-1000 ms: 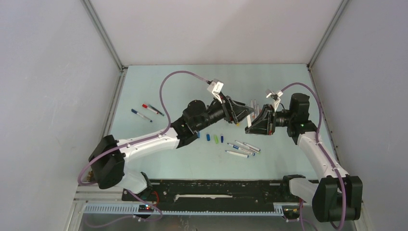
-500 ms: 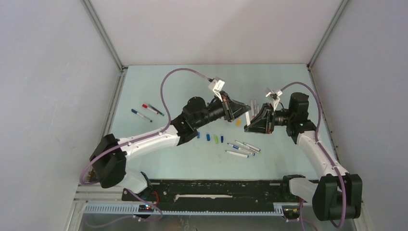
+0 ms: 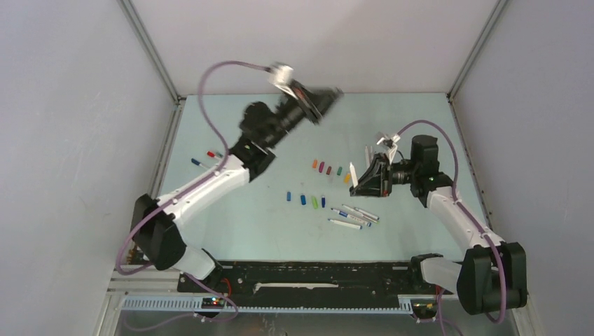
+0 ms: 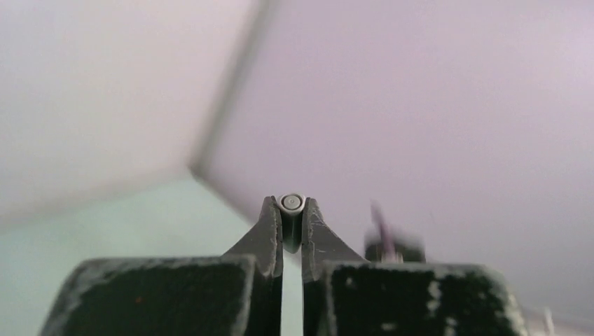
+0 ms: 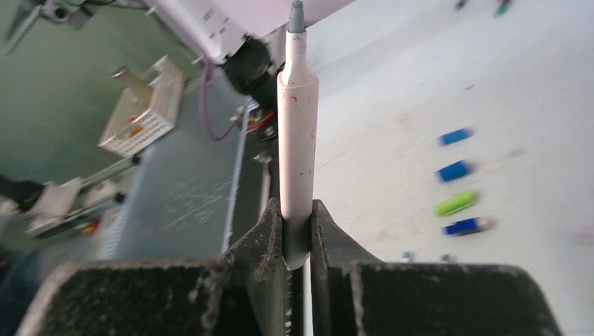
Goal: Open the pen caps
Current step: Open the pen cap from the pen, then place the pen cap at the center of the board.
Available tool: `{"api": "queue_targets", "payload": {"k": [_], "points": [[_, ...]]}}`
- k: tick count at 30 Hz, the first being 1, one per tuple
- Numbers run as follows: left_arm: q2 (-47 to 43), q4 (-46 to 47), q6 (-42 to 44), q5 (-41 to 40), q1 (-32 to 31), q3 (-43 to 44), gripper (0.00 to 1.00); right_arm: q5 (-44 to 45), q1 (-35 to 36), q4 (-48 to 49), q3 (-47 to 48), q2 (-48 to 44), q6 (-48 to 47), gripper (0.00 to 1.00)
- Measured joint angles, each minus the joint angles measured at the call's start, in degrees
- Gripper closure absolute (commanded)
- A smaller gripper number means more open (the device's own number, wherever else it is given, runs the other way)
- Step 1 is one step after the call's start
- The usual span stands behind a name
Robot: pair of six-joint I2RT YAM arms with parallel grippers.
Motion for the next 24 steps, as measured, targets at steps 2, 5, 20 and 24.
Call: {"api": "queue_targets", "payload": {"k": [2, 5, 20, 24], "points": [[-1.29, 6.95, 0.42, -6.12, 4.5, 3.08, 1.0, -1.29, 1.42, -2.89, -1.55, 1.03, -1.07, 1.0], [-5.07, 14.38, 0.28, -11.5, 8.76, 3.85, 1.0, -1.77, 2.08, -5.57, -2.1, 2.21, -2.29, 1.0], [-36.65, -0.31, 0.94, -7.26, 11.72, -26.82, 1.0, 28.83, -2.71, -37.55, 5.75, -3.08, -39.93, 1.0], [-38.93, -7.8, -0.42, -5.46, 11.72, -34.45, 1.0, 36.22, -3.37, -40.24, 5.75, -1.33, -43.34, 0.98]]}}
